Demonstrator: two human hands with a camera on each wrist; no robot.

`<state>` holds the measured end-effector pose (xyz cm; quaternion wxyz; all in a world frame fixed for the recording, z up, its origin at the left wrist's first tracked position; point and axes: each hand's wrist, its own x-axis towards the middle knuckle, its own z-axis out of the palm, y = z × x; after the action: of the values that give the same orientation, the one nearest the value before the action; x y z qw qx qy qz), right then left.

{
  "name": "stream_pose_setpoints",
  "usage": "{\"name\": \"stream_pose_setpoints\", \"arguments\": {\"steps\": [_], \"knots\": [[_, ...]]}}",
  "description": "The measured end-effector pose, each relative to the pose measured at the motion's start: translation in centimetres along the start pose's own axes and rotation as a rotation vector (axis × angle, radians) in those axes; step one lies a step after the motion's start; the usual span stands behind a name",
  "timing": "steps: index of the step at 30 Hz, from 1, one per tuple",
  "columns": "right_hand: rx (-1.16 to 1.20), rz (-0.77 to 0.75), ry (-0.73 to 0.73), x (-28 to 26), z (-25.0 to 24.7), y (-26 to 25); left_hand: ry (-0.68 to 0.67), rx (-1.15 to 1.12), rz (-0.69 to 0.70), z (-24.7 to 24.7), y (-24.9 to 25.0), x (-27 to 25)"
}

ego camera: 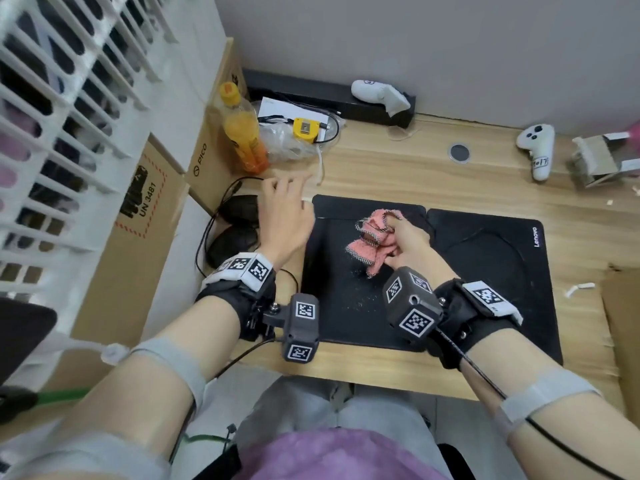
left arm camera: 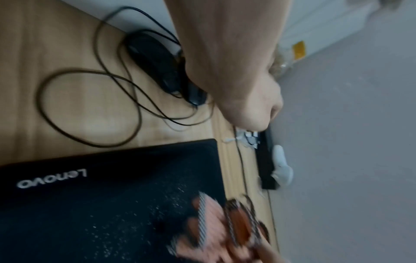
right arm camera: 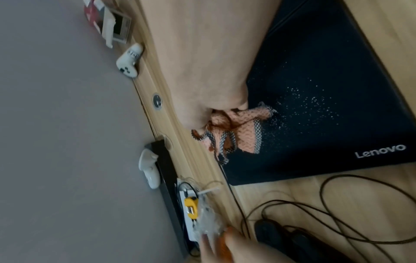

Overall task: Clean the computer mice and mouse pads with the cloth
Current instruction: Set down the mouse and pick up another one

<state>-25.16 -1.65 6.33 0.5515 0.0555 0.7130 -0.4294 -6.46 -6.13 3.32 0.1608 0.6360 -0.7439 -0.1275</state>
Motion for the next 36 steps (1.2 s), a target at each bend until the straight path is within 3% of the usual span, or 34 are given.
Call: {"name": "stream_pose_setpoints", "arguments": {"steps": [3,5,9,12,17,20,26,30,32,36], "knots": [[-0.03,-0.051,-0.131,-1.1,2.1,0.9,-0.33,-0.15,0.151,0.9,2.0,0.7],[0.004,-0.082,-0.156,-1.4,3.0,0.8,-0.446,-0.251,0.085,1.2,2.5,0.4],[-0.021,-0.135,-0.148,-1.1,3.8,1.0,-0.351,-0.388,-0.115,0.4,1.9,-0.2],[-0.014,-0.136,-0.1,-1.0,4.6,2.2,-0.262,-0.451,-0.102,-0.8,0.6,-0.2],[0.072,-0.138,-0.015,-1.1,5.8,3.1,-0.225,-0.393,-0.072,-0.8,-2.8,-1.3],[0.125,-0.137,0.045,-0.8,5.6,2.5,-0.107,-0.361,-0.063,-0.8,-4.8,-2.1],[0.162,-0.209,0.219,0.3,3.7,1.2,0.022,-0.329,-0.19,-0.9,-7.1,-2.0],[0.11,-0.166,0.153,0.7,3.1,1.6,-0.031,-0.184,-0.309,-1.5,-5.9,-0.7],[0.094,-0.121,0.097,0.7,3.0,1.7,-0.074,-0.249,-0.316,-2.2,-4.9,0.3],[0.057,-0.079,-0.114,0.3,3.7,2.0,-0.22,-0.476,-0.129,-3.0,-0.9,1.7]]}}
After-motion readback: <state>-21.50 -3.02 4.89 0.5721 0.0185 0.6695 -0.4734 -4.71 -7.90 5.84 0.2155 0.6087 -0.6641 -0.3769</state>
